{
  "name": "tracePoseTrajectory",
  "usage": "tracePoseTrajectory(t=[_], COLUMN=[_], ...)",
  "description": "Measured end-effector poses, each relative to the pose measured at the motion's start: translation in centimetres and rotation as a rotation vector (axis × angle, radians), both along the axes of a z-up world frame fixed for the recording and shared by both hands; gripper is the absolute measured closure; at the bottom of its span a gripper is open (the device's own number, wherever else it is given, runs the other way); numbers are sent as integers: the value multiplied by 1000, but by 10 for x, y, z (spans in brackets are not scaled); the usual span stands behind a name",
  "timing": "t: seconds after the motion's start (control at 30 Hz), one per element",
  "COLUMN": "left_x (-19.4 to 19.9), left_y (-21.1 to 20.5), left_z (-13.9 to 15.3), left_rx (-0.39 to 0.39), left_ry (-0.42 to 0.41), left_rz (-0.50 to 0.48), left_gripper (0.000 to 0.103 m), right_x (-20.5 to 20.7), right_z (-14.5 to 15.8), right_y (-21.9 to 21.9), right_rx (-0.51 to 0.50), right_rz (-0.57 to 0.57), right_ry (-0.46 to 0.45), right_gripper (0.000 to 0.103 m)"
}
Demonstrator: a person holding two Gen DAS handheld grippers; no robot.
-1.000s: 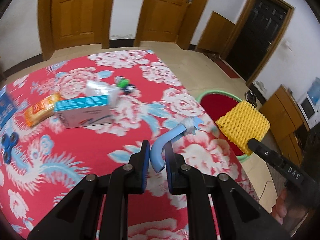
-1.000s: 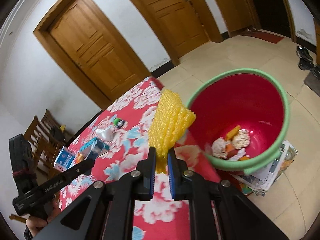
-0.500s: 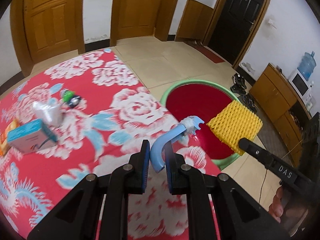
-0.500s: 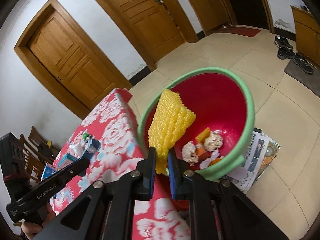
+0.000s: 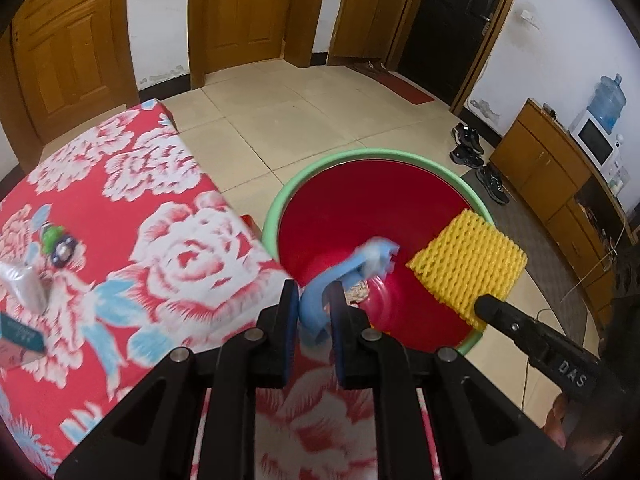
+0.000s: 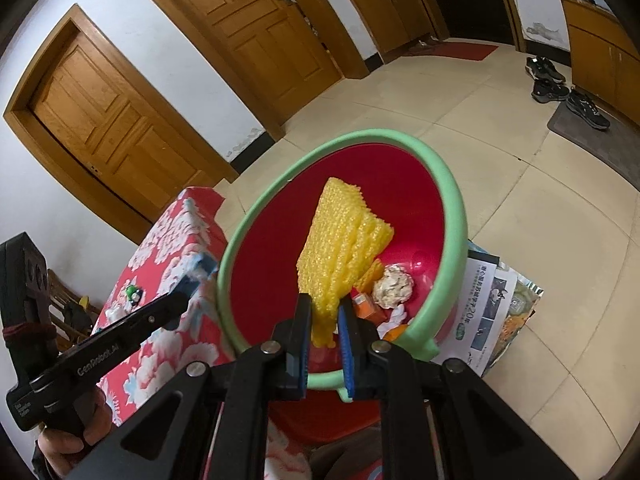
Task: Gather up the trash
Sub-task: 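Carry the hook and net over the bucket and open both grippers, then move both grippers back over the items on the table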
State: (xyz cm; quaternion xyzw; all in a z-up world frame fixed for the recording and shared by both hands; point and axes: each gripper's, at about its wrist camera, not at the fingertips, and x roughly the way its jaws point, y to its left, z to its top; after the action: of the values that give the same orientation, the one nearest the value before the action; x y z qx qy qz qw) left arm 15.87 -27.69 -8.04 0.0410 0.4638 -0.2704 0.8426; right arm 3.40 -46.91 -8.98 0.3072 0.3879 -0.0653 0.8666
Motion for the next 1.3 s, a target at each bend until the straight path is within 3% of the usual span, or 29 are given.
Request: tracePoseTrajectory(t=[0.1, 0.17, 0.47, 0.53, 0.6, 0.7, 1.3], left_x=[7, 8, 5, 2, -2, -7, -28], left_y=[-6, -7, -4, 1, 6, 13, 73], left_z=[-5, -5, 3, 6, 10, 15, 41], left_rx=[-6, -9, -6, -2, -5, -17, -57], left_ry=[28, 32, 1, -11, -24, -24, -50], left_rz=[0, 1, 10, 15, 25, 35, 155], left_gripper=[81, 70, 68, 63, 58, 58, 56], right_x=[2, 2, 0, -3, -6, -9, -24], right_z=[-4, -5, 1, 4, 6, 10, 34], right_y=[-5, -8, -11, -10, -10, -8, 17], right_rx=[5, 8, 20, 20, 19, 19, 28], right_rz=[-10, -19, -26, -32, -42, -53, -25], right_ry=[4, 5, -29, -34, -37, -41, -84], right_gripper=[78, 73, 56, 51, 39, 32, 23])
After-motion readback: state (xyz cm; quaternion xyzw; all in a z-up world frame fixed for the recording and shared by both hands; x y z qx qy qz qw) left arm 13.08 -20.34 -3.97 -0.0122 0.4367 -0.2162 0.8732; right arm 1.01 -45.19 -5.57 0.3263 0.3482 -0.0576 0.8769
